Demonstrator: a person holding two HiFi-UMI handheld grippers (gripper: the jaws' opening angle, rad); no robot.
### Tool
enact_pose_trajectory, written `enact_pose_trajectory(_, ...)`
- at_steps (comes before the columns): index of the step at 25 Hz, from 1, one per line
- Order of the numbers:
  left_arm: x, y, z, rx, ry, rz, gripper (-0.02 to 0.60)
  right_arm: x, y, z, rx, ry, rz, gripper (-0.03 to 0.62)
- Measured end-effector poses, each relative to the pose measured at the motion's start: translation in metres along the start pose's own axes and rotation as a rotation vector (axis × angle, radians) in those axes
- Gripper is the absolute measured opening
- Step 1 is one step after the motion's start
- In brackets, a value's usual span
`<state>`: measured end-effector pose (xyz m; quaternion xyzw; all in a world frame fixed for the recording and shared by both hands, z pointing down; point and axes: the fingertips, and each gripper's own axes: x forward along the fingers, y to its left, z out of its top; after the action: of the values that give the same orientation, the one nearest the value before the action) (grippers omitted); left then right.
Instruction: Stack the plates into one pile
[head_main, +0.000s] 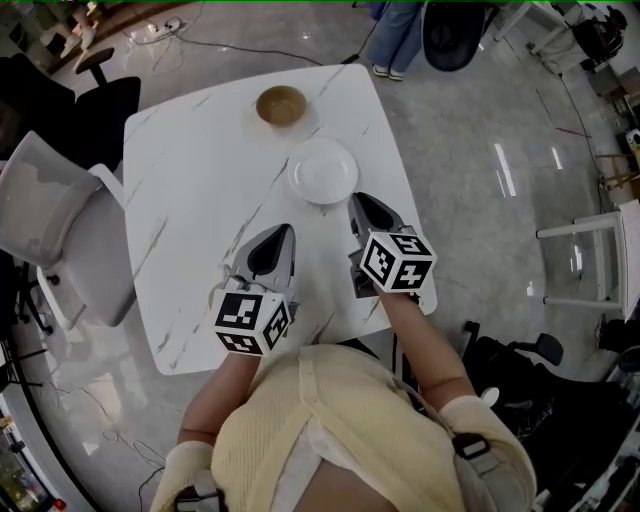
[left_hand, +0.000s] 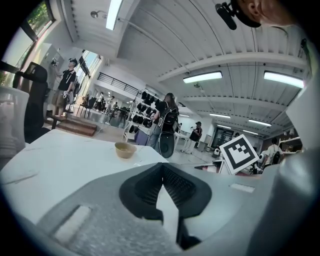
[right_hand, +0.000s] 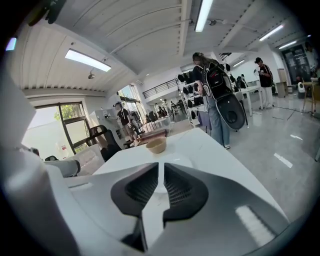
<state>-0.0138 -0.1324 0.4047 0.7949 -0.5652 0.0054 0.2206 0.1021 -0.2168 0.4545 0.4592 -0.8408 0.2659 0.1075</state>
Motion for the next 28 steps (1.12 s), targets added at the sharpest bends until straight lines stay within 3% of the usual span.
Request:
enact_pose_trajectory(13, -0.018, -0.004, 0.001, 0.006, -0.013, -0.042, 0.003, -0.041, 0.017, -0.009, -0.008, -0.018, -0.007, 0.000)
enact_pose_trajectory(28, -0.019, -0.017, -0.004, 0.016, -0.003, -0.053, 0.002, -0.084, 0.022, -0.022, -0.002, 0.018, 0.050, 0.000)
